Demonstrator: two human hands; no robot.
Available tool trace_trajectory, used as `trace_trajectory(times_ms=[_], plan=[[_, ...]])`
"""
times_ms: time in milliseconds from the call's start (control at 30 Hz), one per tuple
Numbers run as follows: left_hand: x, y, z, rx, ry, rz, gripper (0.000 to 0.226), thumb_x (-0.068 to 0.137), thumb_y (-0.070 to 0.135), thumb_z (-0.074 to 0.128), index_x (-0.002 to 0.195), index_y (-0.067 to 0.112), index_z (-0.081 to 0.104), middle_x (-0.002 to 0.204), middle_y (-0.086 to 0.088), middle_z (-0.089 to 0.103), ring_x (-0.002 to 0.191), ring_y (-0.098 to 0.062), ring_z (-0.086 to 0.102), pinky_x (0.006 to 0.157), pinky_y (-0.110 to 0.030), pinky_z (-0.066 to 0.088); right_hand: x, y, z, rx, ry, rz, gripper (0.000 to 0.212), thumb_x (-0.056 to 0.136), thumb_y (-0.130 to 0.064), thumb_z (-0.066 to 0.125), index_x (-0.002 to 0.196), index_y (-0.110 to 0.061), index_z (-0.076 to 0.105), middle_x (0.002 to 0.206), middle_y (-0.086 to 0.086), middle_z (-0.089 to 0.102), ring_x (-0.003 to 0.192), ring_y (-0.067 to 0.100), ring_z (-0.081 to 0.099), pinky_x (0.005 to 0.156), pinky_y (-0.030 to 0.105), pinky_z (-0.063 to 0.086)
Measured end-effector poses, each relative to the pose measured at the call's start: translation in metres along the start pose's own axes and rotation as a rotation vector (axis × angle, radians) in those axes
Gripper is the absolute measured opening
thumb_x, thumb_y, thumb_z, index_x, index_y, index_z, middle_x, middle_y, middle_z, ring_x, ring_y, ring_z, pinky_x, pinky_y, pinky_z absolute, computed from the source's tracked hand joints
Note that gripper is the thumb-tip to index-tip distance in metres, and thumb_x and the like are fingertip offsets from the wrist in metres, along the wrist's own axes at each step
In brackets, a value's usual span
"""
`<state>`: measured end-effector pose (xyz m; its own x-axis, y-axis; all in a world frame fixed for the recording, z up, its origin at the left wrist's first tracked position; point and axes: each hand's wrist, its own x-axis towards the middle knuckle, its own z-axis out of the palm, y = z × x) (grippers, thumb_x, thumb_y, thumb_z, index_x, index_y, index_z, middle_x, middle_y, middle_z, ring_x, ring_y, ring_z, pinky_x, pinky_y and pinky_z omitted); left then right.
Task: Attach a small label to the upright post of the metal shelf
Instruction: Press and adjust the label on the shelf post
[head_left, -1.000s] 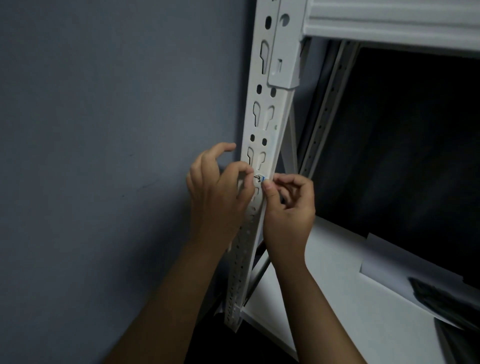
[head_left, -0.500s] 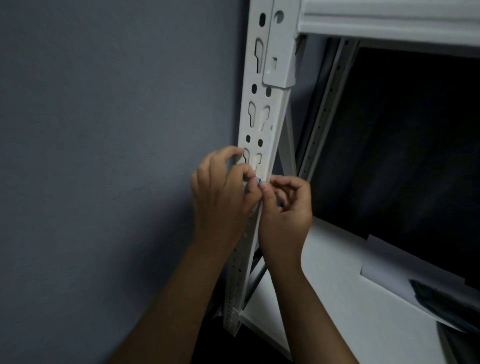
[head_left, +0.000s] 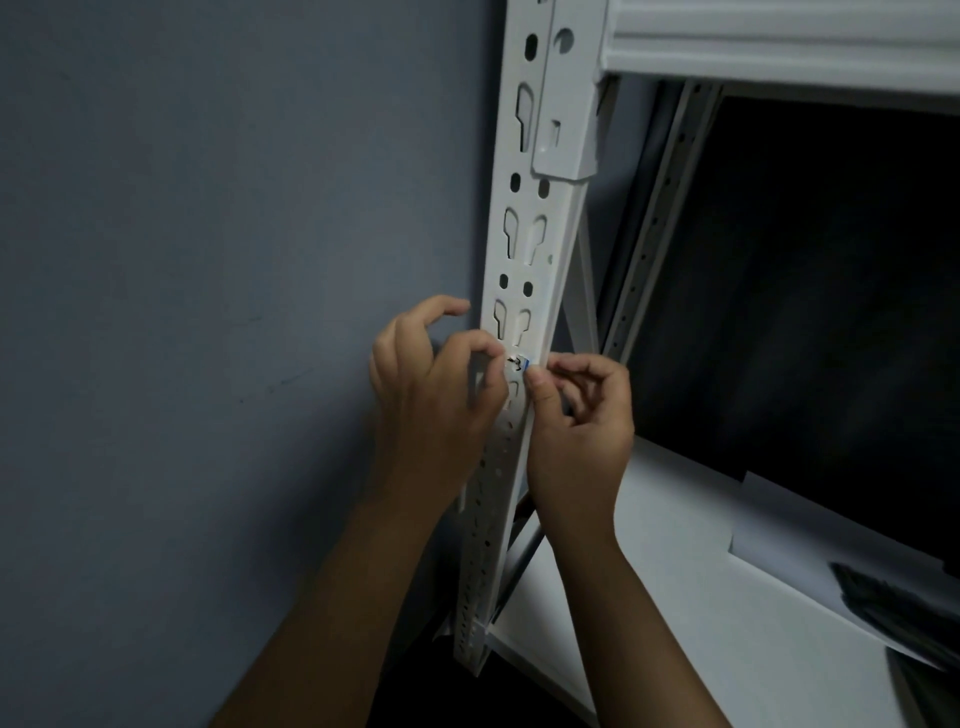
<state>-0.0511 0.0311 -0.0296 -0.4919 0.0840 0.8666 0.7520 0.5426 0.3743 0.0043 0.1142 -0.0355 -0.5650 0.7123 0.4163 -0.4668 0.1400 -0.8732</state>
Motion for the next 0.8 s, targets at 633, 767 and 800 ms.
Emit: trace_trajectory(times_ms=[633, 767, 800], plan=[[0.002, -0.003, 0.01, 0.181, 0.078, 0.252, 0.005, 0.073, 0.01, 0.067, 0.076, 0.012, 0.063, 0.108, -0.009, 0.063, 0.105, -0.023, 0.042, 0.083, -0.036, 0.032, -0.001, 0.003, 0.001, 0.008, -0.005, -0.009, 0.018, 0.085, -0.004, 0.067, 0.096, -0.014, 0.057, 0.092, -0.001, 0.066, 0.087, 0.01, 0.065, 0.069, 0.012, 0.049], [0.003, -0.002, 0.011, 0.162, 0.057, 0.213, 0.007, 0.071, 0.012, 0.067, 0.074, 0.012, 0.06, 0.105, -0.009, 0.062, 0.104, -0.022, 0.042, 0.081, -0.034, 0.03, -0.001, 0.002, 0.0, 0.019, -0.016, 0.001, 0.019, 0.085, -0.003, 0.067, 0.096, -0.016, 0.057, 0.091, -0.004, 0.065, 0.086, 0.007, 0.065, 0.069, 0.012, 0.049], [0.002, -0.003, 0.011, 0.15, 0.057, 0.208, 0.008, 0.071, 0.013, 0.067, 0.074, 0.012, 0.059, 0.107, -0.007, 0.06, 0.104, -0.023, 0.042, 0.081, -0.034, 0.031, -0.001, 0.002, 0.0, 0.021, -0.019, 0.0, 0.019, 0.086, -0.003, 0.067, 0.096, -0.015, 0.057, 0.091, -0.004, 0.065, 0.086, 0.006, 0.065, 0.069, 0.012, 0.049]])
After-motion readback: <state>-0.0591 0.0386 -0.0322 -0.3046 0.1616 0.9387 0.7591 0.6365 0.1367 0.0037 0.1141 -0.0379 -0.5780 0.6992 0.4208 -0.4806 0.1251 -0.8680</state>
